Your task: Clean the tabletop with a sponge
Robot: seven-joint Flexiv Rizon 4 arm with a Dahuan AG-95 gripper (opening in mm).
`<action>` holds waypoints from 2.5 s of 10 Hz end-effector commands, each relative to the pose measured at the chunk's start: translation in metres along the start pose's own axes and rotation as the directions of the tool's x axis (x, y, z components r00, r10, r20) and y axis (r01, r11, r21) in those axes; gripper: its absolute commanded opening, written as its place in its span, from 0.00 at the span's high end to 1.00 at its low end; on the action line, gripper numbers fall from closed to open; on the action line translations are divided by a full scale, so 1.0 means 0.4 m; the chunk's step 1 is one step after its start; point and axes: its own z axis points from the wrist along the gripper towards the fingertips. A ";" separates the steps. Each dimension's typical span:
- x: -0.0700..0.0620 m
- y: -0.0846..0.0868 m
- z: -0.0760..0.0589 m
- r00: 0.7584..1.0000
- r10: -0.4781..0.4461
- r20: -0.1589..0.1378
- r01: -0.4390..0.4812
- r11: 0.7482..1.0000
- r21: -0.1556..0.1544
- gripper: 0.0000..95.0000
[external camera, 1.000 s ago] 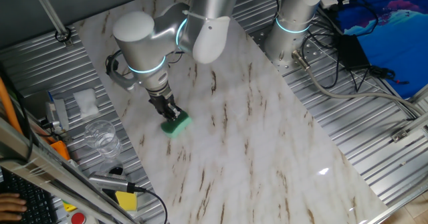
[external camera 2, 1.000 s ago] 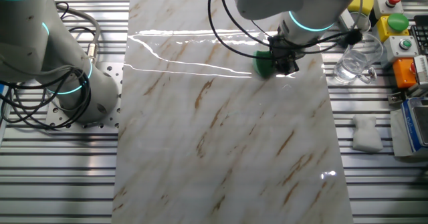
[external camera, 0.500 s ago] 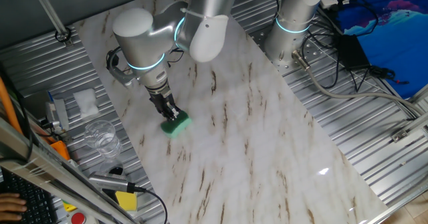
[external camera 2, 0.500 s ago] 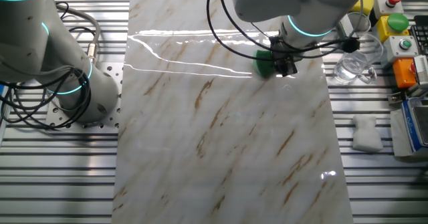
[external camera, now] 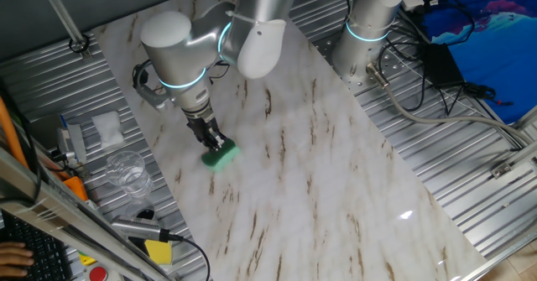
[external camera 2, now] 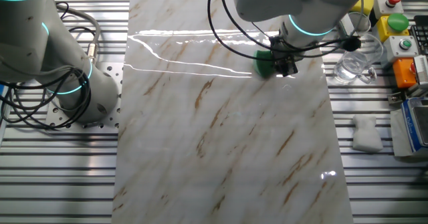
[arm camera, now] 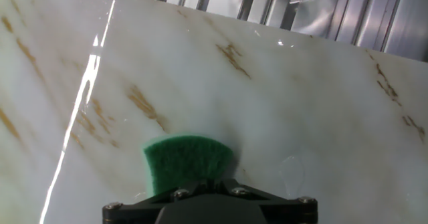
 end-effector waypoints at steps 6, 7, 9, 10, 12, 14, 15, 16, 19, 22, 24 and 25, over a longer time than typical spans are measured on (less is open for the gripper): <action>0.027 -0.113 -0.042 0.996 -0.093 -0.009 0.094 0.995 0.027 1.00; 0.037 -0.136 -0.045 0.993 -0.116 -0.012 0.116 0.993 0.033 1.00; 0.057 -0.189 -0.056 0.983 -0.180 -0.026 0.181 0.982 0.058 1.00; 0.070 -0.227 -0.066 0.975 -0.218 -0.035 0.220 0.973 0.066 1.00; 0.081 -0.263 -0.082 0.970 -0.240 -0.048 0.243 0.967 0.071 1.00; 0.084 -0.265 -0.076 0.975 -0.217 -0.043 0.219 0.974 0.063 1.00; 0.083 -0.260 -0.070 0.978 -0.207 -0.036 0.209 0.977 0.051 1.00; 0.084 -0.239 -0.052 0.982 -0.185 -0.026 0.186 0.982 0.036 1.00; 0.079 -0.155 -0.023 0.990 -0.136 -0.026 0.137 0.989 0.054 1.00; 0.046 -0.080 -0.016 0.996 -0.085 -0.030 0.087 0.994 0.063 1.00; 0.038 -0.065 -0.013 0.997 -0.071 -0.036 0.074 0.995 0.073 1.00; 0.038 -0.065 -0.013 0.995 -0.087 -0.044 0.090 0.992 0.085 1.00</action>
